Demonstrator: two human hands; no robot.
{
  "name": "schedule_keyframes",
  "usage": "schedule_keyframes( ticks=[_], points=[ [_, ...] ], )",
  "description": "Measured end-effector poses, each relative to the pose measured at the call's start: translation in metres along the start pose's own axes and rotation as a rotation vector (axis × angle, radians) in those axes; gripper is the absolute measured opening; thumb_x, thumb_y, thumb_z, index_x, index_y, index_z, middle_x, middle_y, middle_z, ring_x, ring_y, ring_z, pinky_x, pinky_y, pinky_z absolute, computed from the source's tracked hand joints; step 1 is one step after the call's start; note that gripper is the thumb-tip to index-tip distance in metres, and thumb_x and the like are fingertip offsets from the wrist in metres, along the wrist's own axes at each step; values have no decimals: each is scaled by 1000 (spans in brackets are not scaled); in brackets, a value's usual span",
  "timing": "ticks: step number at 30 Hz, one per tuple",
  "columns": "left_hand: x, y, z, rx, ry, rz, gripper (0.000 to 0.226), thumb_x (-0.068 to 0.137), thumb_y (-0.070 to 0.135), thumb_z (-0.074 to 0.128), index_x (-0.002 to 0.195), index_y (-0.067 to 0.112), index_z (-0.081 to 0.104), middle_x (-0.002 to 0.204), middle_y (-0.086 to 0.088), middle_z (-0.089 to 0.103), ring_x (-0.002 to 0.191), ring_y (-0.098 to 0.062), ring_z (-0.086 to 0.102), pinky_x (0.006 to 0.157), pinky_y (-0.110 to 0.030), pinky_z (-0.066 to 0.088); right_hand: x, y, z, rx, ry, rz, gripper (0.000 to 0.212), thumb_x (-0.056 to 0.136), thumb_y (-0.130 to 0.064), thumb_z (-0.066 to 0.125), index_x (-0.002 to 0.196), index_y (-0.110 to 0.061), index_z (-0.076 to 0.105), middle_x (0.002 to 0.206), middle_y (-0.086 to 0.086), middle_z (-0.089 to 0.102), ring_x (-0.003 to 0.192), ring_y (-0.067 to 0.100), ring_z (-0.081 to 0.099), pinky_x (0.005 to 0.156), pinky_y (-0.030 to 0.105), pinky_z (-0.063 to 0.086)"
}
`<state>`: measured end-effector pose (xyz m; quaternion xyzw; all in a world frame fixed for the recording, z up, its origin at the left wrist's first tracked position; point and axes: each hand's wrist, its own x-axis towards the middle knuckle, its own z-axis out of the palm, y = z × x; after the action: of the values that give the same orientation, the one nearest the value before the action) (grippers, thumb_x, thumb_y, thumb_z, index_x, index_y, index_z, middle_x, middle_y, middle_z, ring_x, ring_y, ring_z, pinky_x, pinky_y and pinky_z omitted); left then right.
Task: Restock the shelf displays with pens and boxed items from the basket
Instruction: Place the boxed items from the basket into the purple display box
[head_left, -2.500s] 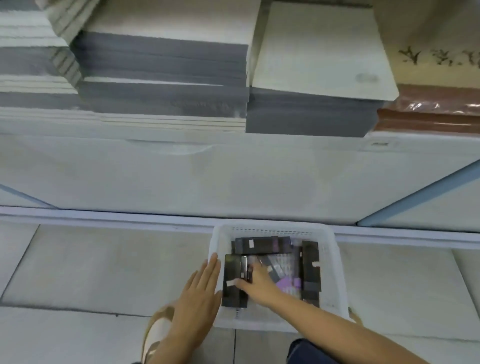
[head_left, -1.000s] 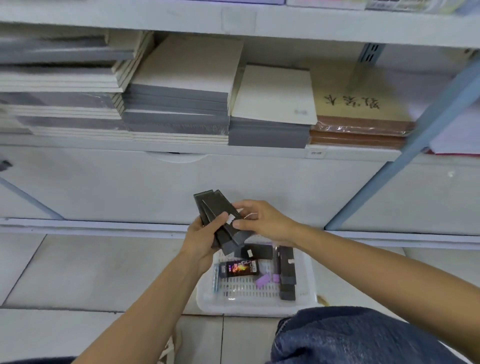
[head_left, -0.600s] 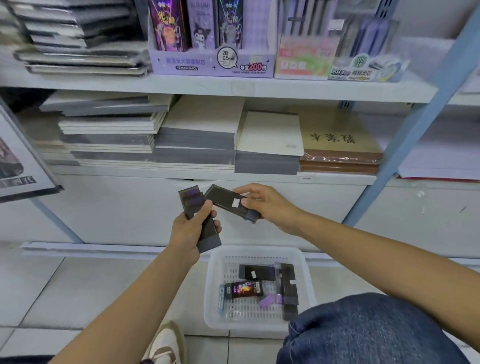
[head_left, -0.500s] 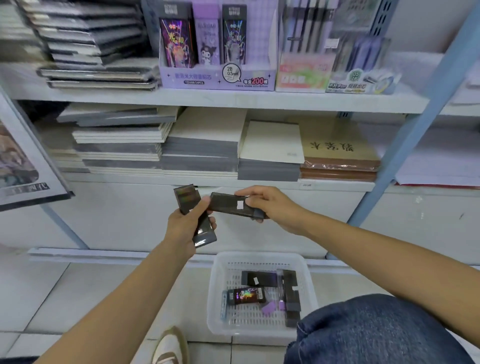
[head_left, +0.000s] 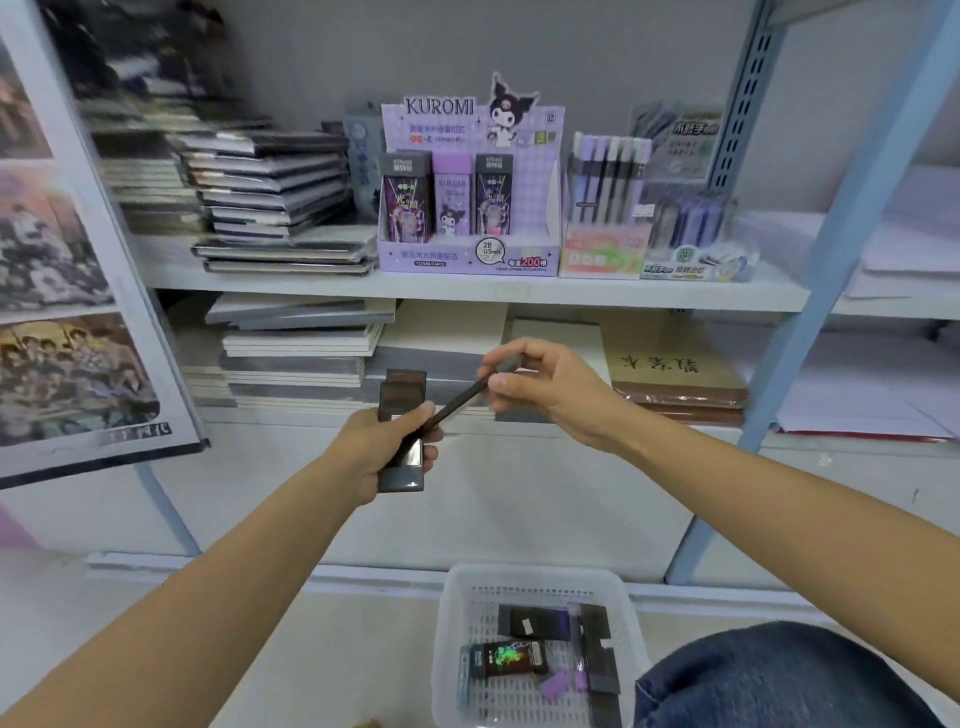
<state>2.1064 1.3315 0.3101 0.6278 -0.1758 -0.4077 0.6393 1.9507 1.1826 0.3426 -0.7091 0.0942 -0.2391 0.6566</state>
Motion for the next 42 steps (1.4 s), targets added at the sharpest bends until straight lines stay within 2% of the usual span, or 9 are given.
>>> schedule_keyframes(
  ticks=[2, 4, 8, 14, 17, 24, 29, 35, 42],
  points=[
    [-3, 10, 0, 64, 11, 19, 27, 86, 28, 72, 98, 5, 65, 74, -10, 73, 50, -18, 64, 50, -28, 55, 5, -11, 6, -111, 111, -41, 12, 86, -12, 70, 96, -7, 64, 79, 12, 69, 57, 17, 61, 54, 24, 54],
    [-6, 17, 1, 83, 5, 28, 32, 84, 34, 73, 102, 8, 64, 77, -9, 75, 52, -18, 66, 50, -27, 55, 9, -21, 11, -227, 236, -62, 20, 86, -27, 71, 90, -10, 63, 71, 9, 70, 44, 11, 52, 41, 20, 43],
    [-10, 29, 5, 40, -84, 90, 38, 81, 36, 75, 109, 13, 64, 90, -7, 76, 59, -19, 69, 54, -28, 55, 18, -35, 15, -286, 379, -97, 24, 85, -31, 72, 85, -10, 61, 61, -4, 66, 38, 7, 47, 37, 17, 37],
    [-7, 36, 9, 55, -95, 210, 36, 78, 26, 79, 105, 9, 63, 79, -6, 75, 51, -19, 65, 51, -26, 53, 34, -45, 15, -258, 286, -77, 25, 92, -14, 63, 111, 2, 59, 75, 17, 63, 47, 10, 53, 44, 20, 44],
    [-2, 42, 10, 60, -71, 250, 28, 79, 23, 79, 100, 12, 63, 76, -5, 76, 51, -18, 67, 47, -24, 52, 43, -53, 11, -322, 211, -83, 26, 95, -9, 58, 120, -1, 56, 74, 10, 65, 54, 11, 58, 53, 21, 49],
    [20, 83, 11, 85, -22, 361, 28, 80, 24, 79, 95, 6, 63, 67, -1, 69, 50, -16, 64, 47, -23, 51, 84, -112, -24, -439, 467, -366, 10, 98, -13, 52, 108, -12, 53, 88, 0, 64, 63, 4, 58, 58, 18, 50],
    [31, 115, 19, 46, -55, 475, 23, 81, 20, 78, 94, 9, 62, 72, -8, 65, 49, -17, 61, 48, -24, 50, 121, -136, -49, -611, 568, -409, 7, 99, -11, 48, 106, -13, 48, 89, 3, 62, 65, 7, 59, 62, 23, 52],
    [45, 127, 22, 82, -72, 569, 18, 82, 21, 78, 93, 15, 65, 74, -7, 68, 52, -17, 62, 51, -25, 53, 148, -128, -45, -893, 475, -349, 13, 99, -11, 50, 112, -7, 51, 99, 12, 66, 73, 21, 67, 78, 43, 57],
    [55, 127, 21, 131, -53, 626, 23, 82, 23, 77, 97, 13, 63, 74, -7, 68, 52, -19, 62, 53, -27, 53, 159, -128, -45, -1089, 407, -250, 15, 100, -16, 49, 114, -10, 51, 95, 12, 66, 80, 26, 68, 80, 45, 56]
  ],
)
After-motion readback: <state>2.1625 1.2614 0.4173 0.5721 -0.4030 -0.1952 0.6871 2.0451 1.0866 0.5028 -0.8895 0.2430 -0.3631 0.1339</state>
